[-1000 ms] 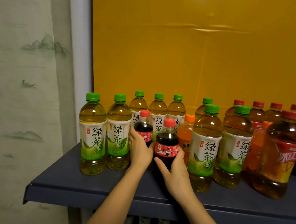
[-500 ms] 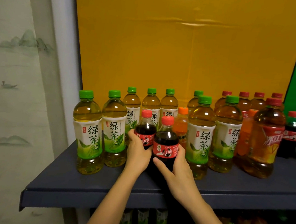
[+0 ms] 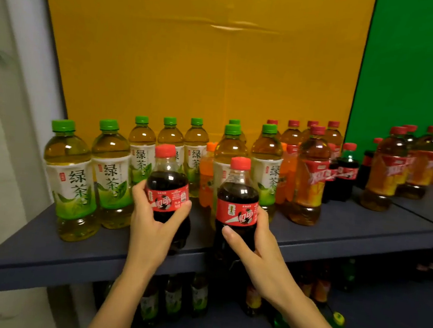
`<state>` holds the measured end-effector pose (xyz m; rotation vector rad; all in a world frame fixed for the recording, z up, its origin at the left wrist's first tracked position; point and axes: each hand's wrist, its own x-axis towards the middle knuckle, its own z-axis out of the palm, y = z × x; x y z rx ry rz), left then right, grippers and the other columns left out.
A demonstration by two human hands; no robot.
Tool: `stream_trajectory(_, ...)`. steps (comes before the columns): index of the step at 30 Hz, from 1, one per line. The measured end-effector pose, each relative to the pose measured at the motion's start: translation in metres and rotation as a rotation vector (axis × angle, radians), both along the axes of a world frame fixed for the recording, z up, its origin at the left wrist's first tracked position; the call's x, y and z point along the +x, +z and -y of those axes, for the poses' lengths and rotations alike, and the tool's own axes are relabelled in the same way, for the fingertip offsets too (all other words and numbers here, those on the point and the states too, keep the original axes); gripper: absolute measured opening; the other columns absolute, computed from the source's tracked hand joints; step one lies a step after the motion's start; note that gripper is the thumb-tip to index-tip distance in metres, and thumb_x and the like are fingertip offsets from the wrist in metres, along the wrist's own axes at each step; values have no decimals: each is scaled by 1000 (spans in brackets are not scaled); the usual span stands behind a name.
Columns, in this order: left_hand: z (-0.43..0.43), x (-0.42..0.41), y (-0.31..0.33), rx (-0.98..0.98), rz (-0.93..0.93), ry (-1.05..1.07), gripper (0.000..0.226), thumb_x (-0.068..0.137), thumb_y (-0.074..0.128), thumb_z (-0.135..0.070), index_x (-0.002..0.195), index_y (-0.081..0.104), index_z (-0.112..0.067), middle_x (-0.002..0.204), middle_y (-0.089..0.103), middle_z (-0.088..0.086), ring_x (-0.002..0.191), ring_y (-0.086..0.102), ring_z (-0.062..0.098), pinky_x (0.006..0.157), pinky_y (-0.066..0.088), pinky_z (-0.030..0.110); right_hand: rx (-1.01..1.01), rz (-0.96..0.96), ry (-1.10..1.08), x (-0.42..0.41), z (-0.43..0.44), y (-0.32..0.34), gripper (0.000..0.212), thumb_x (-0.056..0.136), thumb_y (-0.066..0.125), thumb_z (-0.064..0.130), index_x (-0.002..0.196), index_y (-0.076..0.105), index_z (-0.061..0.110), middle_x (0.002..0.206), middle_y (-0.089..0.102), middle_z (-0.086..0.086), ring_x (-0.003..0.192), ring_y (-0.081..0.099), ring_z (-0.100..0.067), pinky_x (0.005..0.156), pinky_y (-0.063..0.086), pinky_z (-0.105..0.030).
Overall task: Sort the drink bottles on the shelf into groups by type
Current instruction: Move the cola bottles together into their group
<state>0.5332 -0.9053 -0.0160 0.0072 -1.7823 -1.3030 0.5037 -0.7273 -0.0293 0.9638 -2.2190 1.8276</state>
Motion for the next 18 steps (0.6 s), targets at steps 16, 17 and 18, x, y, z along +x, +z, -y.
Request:
stream_trajectory(16,-233,-12,5,101,54,-255,51,63,75,-37,100,41,-43,99,59,-15,84,60,-8,76,48,26,-95,68,-177,-10,-259,-1,64,75,55,49,132,29,35,119,53,21,103,52,15,81,45,-7)
stream_trajectory(17,-247,-16,4,98,64,-271,51,63,75,-38,101,41,-43,99,58,-16,84,60,-8,77,48,27,-97,70,-192,-12,-273,-2,62,76,55,47,131,29,35,118,53,22,102,51,17,80,43,-4)
stream_trajectory(18,-262,-21,4,96,72,-288,52,65,77,-37,101,40,-43,98,58,-16,84,60,-9,78,48,27,-97,69,-207,-14,-286,-2,62,77,55,46,132,29,34,118,52,22,101,50,18,78,41,-1)
